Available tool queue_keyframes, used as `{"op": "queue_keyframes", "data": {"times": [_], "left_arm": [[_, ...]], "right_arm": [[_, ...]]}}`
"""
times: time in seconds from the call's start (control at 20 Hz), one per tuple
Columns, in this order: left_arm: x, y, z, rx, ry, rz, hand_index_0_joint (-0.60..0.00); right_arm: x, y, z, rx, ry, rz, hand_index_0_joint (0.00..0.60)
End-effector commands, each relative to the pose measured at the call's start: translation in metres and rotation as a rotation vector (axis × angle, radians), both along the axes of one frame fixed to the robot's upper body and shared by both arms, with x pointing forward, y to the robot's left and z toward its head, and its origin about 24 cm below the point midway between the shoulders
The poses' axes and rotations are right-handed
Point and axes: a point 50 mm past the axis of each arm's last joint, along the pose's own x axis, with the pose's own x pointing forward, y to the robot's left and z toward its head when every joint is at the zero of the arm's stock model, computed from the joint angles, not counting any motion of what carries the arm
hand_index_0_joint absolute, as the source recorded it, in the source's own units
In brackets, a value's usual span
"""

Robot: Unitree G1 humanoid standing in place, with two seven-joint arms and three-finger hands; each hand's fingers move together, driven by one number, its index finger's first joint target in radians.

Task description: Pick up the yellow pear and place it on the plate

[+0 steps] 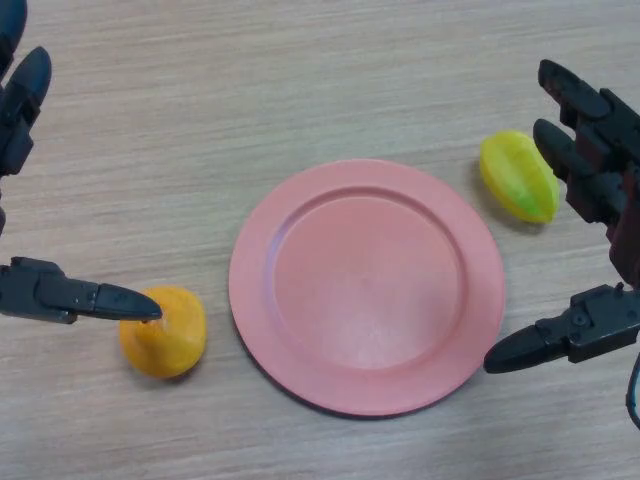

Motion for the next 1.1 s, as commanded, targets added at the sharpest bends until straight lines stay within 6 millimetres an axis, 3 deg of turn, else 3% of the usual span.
{"op": "queue_keyframes", "data": {"times": [0.05, 0.5, 0.85, 1.1], "left_arm": [[-0.014, 0.006, 0.03, 0.062, -0.186, 0.039, 0.0], [-0.017, 0.017, 0.028, 0.142, -0.161, 0.076, 0.0], [-0.019, 0.039, -0.013, 0.281, -0.038, -0.002, 0.0], [-0.012, 0.051, -0.041, 0.264, -0.004, 0.036, 0.0]], "right_arm": [[-0.009, -0.003, 0.027, -0.013, -0.18, 0.002, 0.0], [-0.011, -0.004, 0.032, -0.038, -0.197, -0.016, 0.0], [-0.015, -0.006, 0.026, -0.02, -0.196, -0.016, 0.0], [-0.02, -0.003, 0.025, -0.032, -0.198, 0.007, 0.0]]}}
